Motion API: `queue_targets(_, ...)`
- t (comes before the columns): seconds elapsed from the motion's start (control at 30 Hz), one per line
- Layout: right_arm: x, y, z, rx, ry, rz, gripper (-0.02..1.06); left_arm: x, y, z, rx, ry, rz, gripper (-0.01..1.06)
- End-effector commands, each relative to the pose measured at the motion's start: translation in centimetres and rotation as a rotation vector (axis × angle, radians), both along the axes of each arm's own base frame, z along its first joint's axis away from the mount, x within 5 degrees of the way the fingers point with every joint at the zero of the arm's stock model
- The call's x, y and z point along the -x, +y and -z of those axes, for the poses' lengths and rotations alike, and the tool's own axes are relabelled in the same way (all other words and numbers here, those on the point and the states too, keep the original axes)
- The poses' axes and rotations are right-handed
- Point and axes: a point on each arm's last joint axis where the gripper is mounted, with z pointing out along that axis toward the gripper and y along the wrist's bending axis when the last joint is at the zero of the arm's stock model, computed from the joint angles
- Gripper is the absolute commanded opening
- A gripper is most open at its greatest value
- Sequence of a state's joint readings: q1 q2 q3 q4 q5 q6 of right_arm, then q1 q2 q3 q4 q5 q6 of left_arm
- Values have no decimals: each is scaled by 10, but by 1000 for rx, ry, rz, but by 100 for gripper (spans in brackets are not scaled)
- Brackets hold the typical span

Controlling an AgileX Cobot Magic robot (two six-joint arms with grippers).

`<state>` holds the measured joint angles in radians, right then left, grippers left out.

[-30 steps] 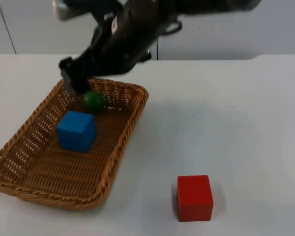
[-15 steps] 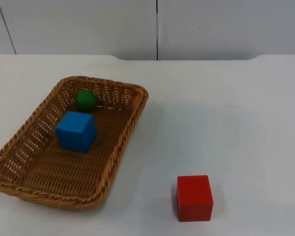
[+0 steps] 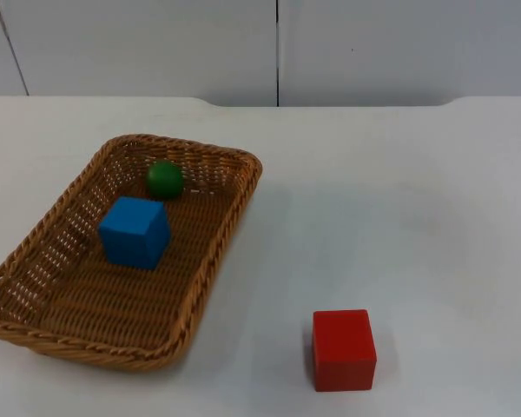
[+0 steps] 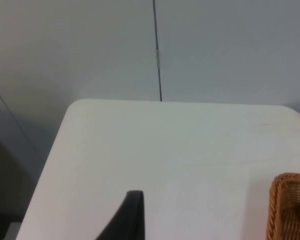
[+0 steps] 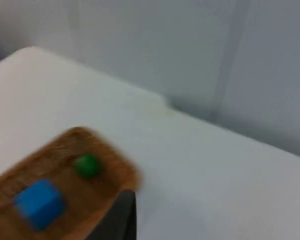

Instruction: Place all geometric objects except the red cube into the basket.

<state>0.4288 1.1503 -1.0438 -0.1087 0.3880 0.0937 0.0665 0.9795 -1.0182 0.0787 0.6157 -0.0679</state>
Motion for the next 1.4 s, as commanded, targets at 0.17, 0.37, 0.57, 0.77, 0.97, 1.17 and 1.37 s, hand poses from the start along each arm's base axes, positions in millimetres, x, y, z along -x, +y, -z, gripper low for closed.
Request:
queue_targets(0.17, -13, -104, -6, 33, -29, 386, 104, 0, -1, -2, 20, -16, -3, 104)
queue_targets(0.37, -12, -116, -6, 19, -26, 372, 104, 0, -1, -3, 19, -31, -2, 104)
queue_targets(0.57, -8, -116, -12, 36, -58, 374, 104, 0, 0, -4, 26, -33, -15, 104)
queue_targets(0.77, 1, -115, -22, 27, -115, 378, 104, -1, 1, -6, 15, -63, -13, 104)
queue_targets(0.97, 21, -113, -36, -27, -145, 389, 104, 4, -1, -16, 52, -145, -13, 104)
queue_targets(1.17, 85, -108, -70, -40, -327, 383, 104, 48, -6, -44, 71, -315, 0, 104)
queue_targets(1.37, 155, -102, -88, -8, -476, 368, 104, 112, -10, -70, -43, -523, 31, 104)
